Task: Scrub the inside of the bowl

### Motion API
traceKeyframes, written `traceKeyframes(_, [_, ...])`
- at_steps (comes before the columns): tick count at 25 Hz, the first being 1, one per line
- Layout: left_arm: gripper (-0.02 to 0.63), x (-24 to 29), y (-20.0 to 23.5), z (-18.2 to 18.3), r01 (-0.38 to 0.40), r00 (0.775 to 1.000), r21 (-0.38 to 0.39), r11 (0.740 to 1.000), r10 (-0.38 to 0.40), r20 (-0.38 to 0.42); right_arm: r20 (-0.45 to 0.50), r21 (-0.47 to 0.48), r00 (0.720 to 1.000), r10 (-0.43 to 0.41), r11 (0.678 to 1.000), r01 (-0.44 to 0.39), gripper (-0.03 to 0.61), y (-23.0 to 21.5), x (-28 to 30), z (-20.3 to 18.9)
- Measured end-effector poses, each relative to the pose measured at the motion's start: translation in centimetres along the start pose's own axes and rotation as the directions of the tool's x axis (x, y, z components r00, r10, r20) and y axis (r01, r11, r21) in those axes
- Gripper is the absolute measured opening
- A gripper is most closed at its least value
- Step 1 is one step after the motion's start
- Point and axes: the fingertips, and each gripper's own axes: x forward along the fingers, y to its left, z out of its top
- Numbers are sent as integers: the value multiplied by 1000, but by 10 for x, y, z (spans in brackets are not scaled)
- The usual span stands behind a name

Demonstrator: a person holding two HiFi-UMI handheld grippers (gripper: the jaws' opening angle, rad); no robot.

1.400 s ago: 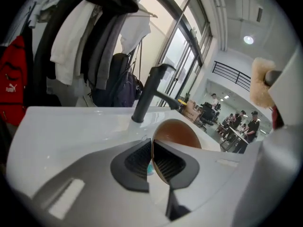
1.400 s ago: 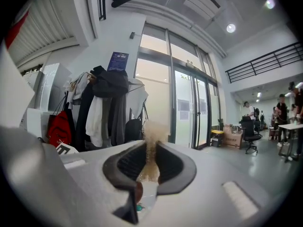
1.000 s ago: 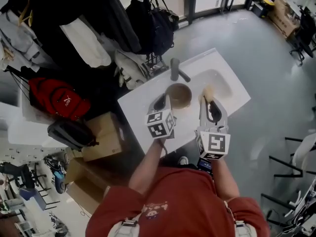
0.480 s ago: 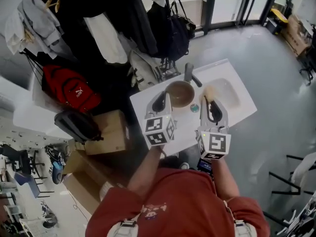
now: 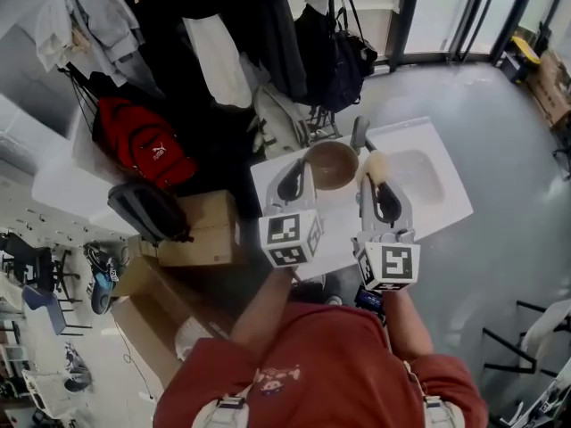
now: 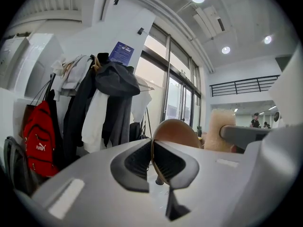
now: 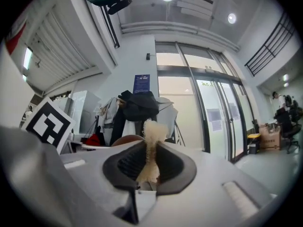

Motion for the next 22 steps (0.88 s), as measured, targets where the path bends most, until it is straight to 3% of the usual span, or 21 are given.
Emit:
traceKeyframes(7, [23, -8, -3, 10, -2, 1000, 23, 1000, 1, 23, -44, 1, 991, 123, 992, -123, 54, 38, 8, -5])
traceKeyframes(15, [25, -17, -19, 6, 24, 999, 76, 997, -26, 35, -188, 106, 974, 125, 989, -107, 52, 39, 28, -33])
traceKeyframes(22, [25, -14, -26, 4, 57, 998, 83, 995, -60, 36, -241, 216, 960, 144, 972, -92, 54, 36, 38, -44])
